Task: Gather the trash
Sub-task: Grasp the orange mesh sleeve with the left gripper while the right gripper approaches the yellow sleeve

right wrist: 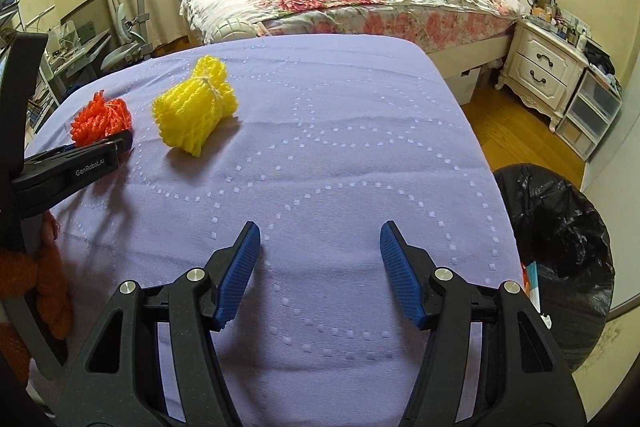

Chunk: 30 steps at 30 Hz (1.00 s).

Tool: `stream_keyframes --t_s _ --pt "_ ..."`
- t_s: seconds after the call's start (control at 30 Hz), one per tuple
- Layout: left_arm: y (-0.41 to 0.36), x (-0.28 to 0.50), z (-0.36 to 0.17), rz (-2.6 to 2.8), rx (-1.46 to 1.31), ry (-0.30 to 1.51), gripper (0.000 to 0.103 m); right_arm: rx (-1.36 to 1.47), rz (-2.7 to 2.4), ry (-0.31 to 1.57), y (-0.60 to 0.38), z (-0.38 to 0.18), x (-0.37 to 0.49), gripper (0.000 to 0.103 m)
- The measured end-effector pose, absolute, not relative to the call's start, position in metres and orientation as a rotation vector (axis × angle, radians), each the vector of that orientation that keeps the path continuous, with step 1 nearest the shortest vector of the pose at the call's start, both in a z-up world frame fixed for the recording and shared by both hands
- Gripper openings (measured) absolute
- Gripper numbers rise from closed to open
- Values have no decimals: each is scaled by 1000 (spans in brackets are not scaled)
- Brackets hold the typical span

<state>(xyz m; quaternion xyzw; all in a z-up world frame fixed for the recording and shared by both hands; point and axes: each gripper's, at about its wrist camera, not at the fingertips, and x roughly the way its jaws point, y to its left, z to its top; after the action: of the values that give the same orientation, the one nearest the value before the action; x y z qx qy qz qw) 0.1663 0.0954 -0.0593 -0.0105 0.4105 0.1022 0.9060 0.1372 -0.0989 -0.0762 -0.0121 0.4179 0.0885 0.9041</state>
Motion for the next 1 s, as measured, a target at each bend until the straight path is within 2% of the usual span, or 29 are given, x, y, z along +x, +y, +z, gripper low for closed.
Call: stream_keyframes --t_s 0.8,0.9,0.93,1.0 --pt "187 141 -58 330 -55 838 46 -109 245 882 -32 -79 152 61" --pt "195 138 -58 337 -60 838 46 -115 246 882 -26 -79 155 62" --pt "197 137 -58 338 -61 838 46 -117 245 882 -24 -79 156 67" --pt "201 135 -58 343 -63 838 46 -119 246 885 -20 -79 158 68"
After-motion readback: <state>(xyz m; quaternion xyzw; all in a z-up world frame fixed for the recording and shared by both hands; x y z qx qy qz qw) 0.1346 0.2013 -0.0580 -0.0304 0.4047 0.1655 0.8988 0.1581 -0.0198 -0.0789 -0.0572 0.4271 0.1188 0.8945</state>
